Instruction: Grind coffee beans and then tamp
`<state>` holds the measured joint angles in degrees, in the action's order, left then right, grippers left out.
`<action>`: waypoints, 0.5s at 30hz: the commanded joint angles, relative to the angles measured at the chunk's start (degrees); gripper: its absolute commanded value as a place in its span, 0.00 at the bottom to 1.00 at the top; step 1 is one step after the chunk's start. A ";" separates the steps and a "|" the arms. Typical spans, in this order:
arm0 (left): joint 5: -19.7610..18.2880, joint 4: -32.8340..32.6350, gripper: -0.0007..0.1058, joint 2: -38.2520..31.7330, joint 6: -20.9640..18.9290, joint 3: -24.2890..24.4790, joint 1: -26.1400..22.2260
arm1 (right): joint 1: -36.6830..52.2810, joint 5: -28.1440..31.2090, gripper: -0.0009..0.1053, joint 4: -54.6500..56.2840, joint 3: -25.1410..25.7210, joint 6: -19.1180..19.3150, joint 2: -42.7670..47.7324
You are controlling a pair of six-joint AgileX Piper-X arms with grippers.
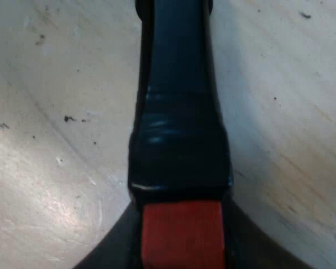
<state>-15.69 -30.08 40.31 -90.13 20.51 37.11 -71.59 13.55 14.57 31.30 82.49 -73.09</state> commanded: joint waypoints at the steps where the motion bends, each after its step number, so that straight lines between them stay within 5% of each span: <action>1: -0.03 0.53 0.55 -0.08 0.18 0.02 0.03 | 0.08 -0.92 0.40 1.75 0.15 -1.76 -0.08; 5: -0.03 0.53 0.55 -0.08 0.18 0.02 0.03 | 0.08 -0.92 0.58 3.26 0.15 -1.75 -0.08; 15: 0.11 -1.03 0.55 -0.23 0.18 0.29 0.03 | 0.08 -0.92 0.58 10.95 1.04 -1.75 0.47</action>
<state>-15.69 -30.45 40.31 -90.13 20.51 37.11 -71.59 12.92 22.22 32.53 81.00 -72.71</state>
